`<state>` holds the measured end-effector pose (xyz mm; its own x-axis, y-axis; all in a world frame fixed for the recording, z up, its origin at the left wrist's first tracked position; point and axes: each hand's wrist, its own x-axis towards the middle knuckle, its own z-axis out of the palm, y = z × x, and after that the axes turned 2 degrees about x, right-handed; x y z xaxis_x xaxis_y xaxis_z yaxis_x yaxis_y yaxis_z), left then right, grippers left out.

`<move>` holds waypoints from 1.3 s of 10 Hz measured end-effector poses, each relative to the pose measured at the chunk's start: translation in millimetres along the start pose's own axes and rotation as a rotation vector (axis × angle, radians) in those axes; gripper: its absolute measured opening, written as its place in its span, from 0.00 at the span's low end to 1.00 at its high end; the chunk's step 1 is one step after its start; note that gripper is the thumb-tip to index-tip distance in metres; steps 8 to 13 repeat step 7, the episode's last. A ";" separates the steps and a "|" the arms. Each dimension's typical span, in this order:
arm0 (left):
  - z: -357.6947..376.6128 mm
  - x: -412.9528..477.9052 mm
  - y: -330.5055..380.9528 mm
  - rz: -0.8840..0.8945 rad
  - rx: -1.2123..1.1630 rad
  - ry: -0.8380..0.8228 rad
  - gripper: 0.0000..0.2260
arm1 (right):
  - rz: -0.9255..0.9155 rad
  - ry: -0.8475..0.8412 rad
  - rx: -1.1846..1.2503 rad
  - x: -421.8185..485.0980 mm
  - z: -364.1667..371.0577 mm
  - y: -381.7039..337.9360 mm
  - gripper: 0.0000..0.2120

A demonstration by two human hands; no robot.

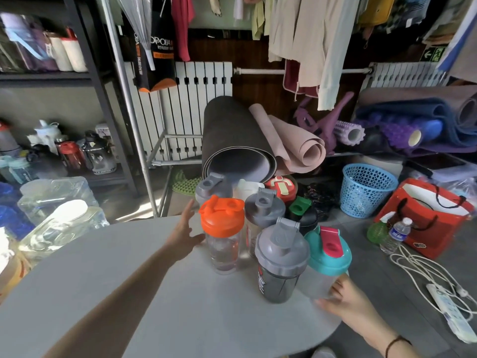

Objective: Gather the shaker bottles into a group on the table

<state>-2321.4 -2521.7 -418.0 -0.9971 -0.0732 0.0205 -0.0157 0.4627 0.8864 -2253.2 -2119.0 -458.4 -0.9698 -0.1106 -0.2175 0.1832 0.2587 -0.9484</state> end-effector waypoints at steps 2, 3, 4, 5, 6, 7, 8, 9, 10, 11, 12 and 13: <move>18.6 26.4 -12.4 -0.037 -0.218 0.003 0.32 | -0.022 0.069 -0.064 -0.6 6.1 -1.3 0.28; 26.5 28.8 -18.4 -0.080 -0.120 0.113 0.27 | -0.029 0.098 -0.098 -0.1 9.1 0.9 0.30; 34.1 21.7 -13.4 -0.072 0.022 0.204 0.23 | -0.022 0.118 -0.118 0.3 10.0 -1.2 0.25; 31.6 15.4 -10.6 -0.068 0.019 0.187 0.27 | 0.005 0.100 -0.136 -0.9 8.5 -3.7 0.26; 19.3 4.0 -12.4 -0.078 0.016 0.138 0.39 | 0.048 0.077 -0.117 -2.8 5.9 -4.2 0.31; 3.0 -19.8 -15.8 -0.136 -0.007 0.184 0.37 | 0.025 0.164 -0.110 -3.2 0.6 -10.8 0.34; 3.0 -19.8 -15.8 -0.136 -0.007 0.184 0.37 | 0.025 0.164 -0.110 -3.2 0.6 -10.8 0.34; 3.0 -19.8 -15.8 -0.136 -0.007 0.184 0.37 | 0.025 0.164 -0.110 -3.2 0.6 -10.8 0.34; 3.0 -19.8 -15.8 -0.136 -0.007 0.184 0.37 | 0.025 0.164 -0.110 -3.2 0.6 -10.8 0.34; 3.0 -19.8 -15.8 -0.136 -0.007 0.184 0.37 | 0.025 0.164 -0.110 -3.2 0.6 -10.8 0.34; 3.0 -19.8 -15.8 -0.136 -0.007 0.184 0.37 | 0.025 0.164 -0.110 -3.2 0.6 -10.8 0.34; 3.0 -19.8 -15.8 -0.136 -0.007 0.184 0.37 | 0.025 0.164 -0.110 -3.2 0.6 -10.8 0.34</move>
